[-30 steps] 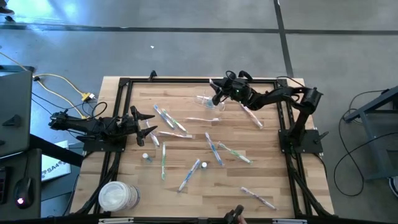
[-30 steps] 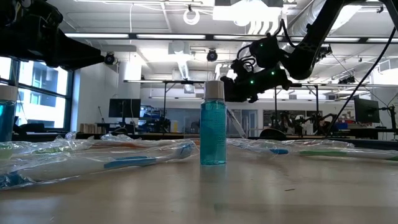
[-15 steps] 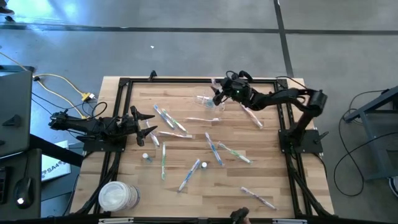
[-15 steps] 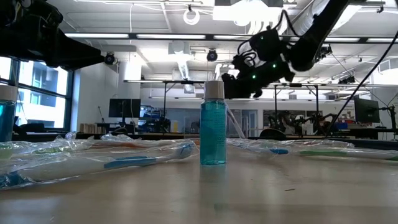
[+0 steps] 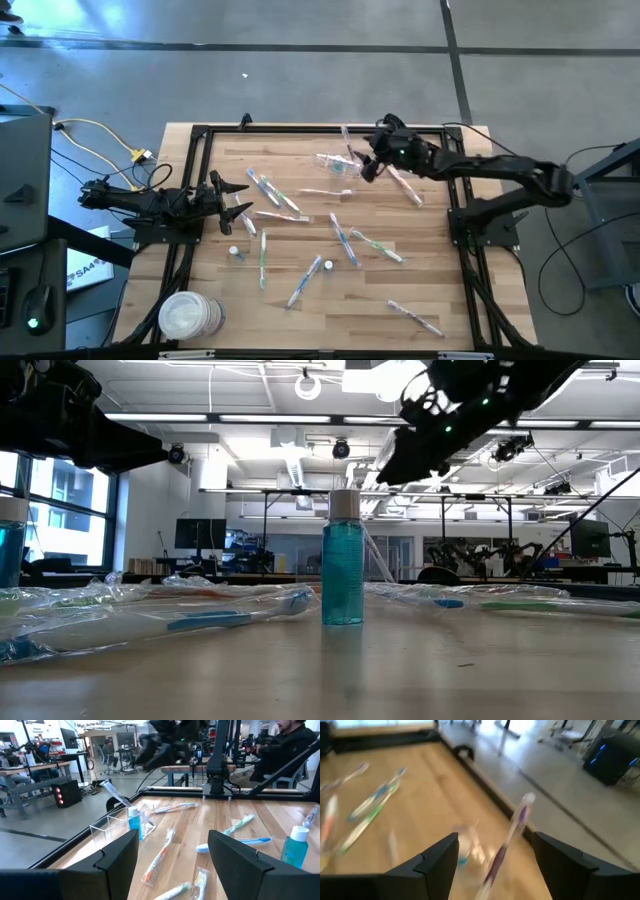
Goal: Pick & Place toothbrushing station
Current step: Put the right blue mouthwash into the transparent organizer
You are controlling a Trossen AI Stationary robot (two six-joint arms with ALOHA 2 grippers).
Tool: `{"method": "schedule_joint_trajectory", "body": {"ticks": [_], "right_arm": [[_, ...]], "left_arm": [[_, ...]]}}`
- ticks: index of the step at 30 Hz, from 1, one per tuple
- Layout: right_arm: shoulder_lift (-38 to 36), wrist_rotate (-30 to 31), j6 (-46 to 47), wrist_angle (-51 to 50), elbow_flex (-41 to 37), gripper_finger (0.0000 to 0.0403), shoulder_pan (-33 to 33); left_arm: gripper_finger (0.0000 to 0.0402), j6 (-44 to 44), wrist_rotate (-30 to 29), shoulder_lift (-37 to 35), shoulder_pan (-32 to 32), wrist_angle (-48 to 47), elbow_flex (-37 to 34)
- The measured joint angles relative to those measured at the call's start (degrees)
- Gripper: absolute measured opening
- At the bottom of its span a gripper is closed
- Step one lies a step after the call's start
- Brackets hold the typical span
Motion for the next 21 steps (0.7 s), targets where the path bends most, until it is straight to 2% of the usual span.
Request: {"method": "schedule_joint_trajectory", "body": {"ticks": [6,10,13,18,21], "right_arm": [[-7.01,-0.03,6.37,-16.17,0.0,0.0247,2.31],[-9.0,-1.25,12.39,-24.77,0.0,0.0247,3.18],[-9.08,-7.98,16.13,-30.66,-0.02,0.0247,3.4],[-8.51,-26.78,19.13,-37.61,-0.02,0.0247,4.73],[-8.54,-32.51,19.31,-38.04,-0.02,0.0247,8.1]], "left_arm": [[0.0239,-0.04,0.0,0.01,0.01,0.02,0.01],[0.0239,-0.13,0.0,0.02,0.02,0.02,0.02],[0.0239,-0.15,0.0,0.01,0.01,0.02,0.0],[0.0239,-0.31,0.0,0.01,0.0,0.02,0.0],[0.0239,-0.28,0.0,0.01,0.02,0.02,0.02]]}}
